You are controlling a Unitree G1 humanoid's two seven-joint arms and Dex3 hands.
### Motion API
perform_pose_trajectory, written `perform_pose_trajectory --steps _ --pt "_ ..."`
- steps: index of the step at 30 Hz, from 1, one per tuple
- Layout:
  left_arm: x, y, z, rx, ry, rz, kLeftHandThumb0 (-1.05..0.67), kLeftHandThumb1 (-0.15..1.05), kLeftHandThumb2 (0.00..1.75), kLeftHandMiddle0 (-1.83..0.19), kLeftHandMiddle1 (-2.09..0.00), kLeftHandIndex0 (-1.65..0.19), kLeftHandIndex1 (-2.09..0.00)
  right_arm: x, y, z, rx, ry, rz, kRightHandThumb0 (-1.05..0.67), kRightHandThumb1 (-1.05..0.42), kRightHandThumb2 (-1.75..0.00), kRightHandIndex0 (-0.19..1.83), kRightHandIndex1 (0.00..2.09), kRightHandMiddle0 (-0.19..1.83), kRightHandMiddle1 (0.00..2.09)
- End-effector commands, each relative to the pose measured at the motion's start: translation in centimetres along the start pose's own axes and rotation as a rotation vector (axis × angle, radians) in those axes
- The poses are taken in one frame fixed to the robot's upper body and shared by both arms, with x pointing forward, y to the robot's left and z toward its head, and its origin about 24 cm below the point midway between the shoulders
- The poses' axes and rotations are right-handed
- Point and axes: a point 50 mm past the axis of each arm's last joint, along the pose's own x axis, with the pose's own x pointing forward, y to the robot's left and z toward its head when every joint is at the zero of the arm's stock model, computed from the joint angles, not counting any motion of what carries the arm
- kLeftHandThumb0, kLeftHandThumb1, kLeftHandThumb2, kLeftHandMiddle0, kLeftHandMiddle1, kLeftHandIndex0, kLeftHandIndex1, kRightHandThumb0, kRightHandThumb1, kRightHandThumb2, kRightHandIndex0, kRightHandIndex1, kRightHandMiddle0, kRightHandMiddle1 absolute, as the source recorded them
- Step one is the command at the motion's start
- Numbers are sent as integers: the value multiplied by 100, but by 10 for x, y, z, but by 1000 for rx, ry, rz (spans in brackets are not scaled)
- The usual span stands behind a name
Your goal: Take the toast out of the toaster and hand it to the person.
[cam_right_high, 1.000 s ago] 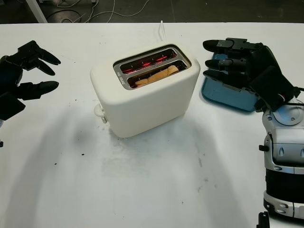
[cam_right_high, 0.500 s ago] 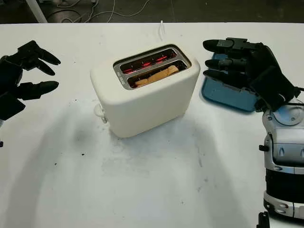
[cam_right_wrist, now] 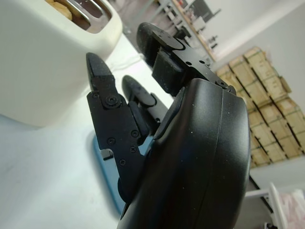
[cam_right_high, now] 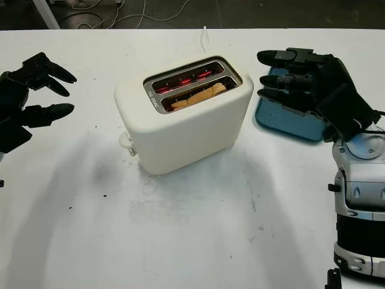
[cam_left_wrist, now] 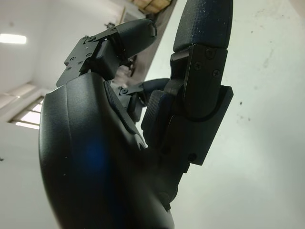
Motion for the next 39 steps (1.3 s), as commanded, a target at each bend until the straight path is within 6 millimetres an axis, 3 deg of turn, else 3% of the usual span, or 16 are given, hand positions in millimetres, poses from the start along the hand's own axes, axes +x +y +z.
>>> perform_pose_trajectory --steps 1,39 --pt "-5 0 -1 0 3 10 -105 92 27 -41 -140 -29 -131 -2 0 -1 5 -3 -5 -24 -81 0 88 2 79 0" --pt "-3 -1 -1 -14 5 10 -105 92 26 -42 -140 -30 -131 0 -1 2 -18 -5 2 -24 -81 0 88 3 78 0"
